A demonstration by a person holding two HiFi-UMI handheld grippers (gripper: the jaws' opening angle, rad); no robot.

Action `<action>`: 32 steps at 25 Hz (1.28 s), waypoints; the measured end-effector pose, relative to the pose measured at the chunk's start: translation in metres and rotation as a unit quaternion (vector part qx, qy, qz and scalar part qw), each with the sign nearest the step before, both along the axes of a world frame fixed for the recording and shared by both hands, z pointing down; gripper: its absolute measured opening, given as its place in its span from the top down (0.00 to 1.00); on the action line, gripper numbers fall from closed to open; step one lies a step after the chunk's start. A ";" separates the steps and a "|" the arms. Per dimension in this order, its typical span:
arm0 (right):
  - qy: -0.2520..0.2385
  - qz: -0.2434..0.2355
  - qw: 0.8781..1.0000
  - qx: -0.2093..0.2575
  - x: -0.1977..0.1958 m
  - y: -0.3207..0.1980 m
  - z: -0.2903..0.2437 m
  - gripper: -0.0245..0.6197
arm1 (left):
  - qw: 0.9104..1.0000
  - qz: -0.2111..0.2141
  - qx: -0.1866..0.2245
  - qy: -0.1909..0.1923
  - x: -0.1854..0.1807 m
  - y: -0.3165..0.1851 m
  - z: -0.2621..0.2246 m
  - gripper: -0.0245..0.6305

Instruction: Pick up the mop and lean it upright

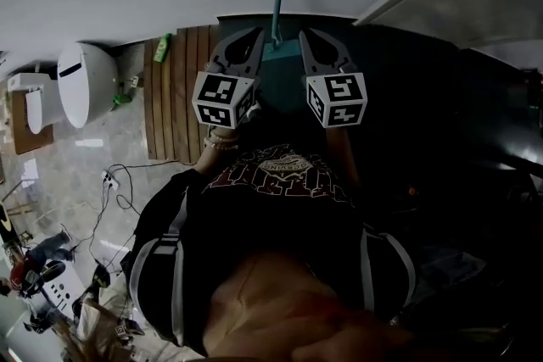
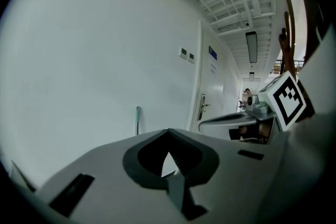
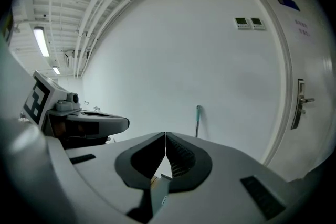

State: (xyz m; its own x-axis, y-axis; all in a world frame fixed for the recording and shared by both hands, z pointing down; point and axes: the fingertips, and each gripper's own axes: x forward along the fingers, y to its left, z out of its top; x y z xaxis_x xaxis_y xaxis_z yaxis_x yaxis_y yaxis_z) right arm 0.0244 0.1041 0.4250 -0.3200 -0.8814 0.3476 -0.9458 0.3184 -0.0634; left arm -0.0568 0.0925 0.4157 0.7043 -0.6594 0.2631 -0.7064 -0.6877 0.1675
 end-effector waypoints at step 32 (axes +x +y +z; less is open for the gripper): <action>0.022 0.005 1.000 -0.004 0.019 -0.134 0.001 0.93 | 1.000 0.006 -0.002 0.005 0.017 -0.133 -0.002 0.89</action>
